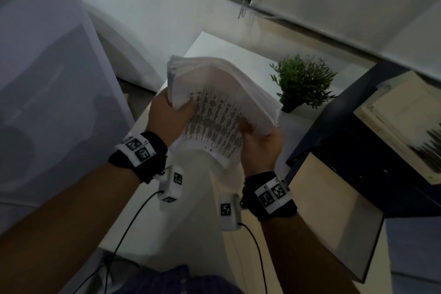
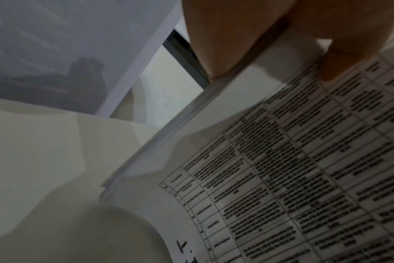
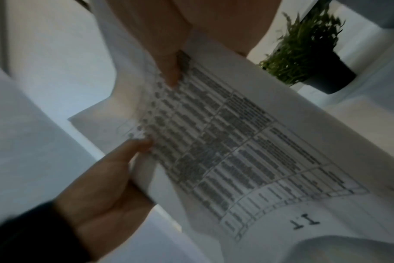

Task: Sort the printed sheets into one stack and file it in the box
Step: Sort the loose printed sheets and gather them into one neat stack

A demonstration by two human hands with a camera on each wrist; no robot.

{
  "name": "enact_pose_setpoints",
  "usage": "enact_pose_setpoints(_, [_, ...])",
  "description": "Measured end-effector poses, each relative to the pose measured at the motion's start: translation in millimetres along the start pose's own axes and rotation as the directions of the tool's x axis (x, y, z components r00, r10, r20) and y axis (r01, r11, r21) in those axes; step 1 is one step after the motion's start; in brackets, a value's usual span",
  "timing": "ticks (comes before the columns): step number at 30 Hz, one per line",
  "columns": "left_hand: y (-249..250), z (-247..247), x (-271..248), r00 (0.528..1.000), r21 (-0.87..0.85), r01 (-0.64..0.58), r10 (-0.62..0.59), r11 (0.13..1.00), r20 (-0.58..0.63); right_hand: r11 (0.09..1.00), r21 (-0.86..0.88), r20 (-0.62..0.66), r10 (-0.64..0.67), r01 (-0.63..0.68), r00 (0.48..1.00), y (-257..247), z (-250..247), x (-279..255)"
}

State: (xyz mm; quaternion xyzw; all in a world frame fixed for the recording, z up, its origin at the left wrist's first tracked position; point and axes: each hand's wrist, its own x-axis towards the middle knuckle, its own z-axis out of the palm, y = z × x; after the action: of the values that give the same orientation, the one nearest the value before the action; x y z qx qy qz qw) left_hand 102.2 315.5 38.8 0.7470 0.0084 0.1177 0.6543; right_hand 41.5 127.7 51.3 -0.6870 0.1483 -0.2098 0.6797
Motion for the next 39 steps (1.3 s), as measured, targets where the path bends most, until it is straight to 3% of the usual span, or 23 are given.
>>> enact_pose_setpoints(3, [-5,4,-6,1.000,-0.020,-0.007,0.007,1.000,-0.017,0.999,-0.048,0.053,-0.010,0.013,0.999,8,6,-24])
enact_pose_setpoints(8, [-14,-10,10,0.976,-0.147,0.169,-0.145,0.975,0.163,1.000,-0.020,0.034,0.025,-0.024,0.999,19,4,-35])
enact_pose_setpoints(16, [-17,-18,30,0.932,-0.211,0.241,-0.165,0.947,0.323,1.000,0.020,0.032,0.006,-0.007,0.999,25,7,-30])
enact_pose_setpoints(19, [-18,-19,33,0.932,-0.221,0.239,-0.159,0.945,0.325,0.999,-0.015,-0.026,0.028,-0.029,0.999,30,5,-26])
enact_pose_setpoints(22, [-17,-20,32,0.927,-0.230,0.250,-0.164,0.941,0.336,0.997,-0.026,0.014,0.074,-0.074,0.997,38,5,-22])
enact_pose_setpoints(25, [-18,-19,32,0.934,-0.219,0.248,-0.172,0.944,0.313,0.990,-0.019,-0.069,0.137,-0.138,0.988,45,9,-17])
enact_pose_setpoints(28, [-21,-20,33,0.933,-0.234,0.267,-0.190,0.935,0.307,0.983,-0.007,-0.012,0.184,-0.184,0.983,59,10,-13])
enact_pose_setpoints(30, [-22,-22,33,0.928,-0.226,0.276,-0.198,0.934,0.317,0.977,-0.004,-0.067,0.212,-0.212,0.975,63,11,-11])
enact_pose_setpoints(33, [-24,-24,29,0.920,-0.214,0.304,-0.228,0.928,0.317,0.974,-0.050,0.024,0.223,-0.221,0.975,70,11,-13])
enact_pose_setpoints(39, [-29,-20,22,0.937,-0.159,0.301,-0.260,0.940,0.233,0.978,-0.100,0.056,0.191,-0.184,0.980,59,11,1])
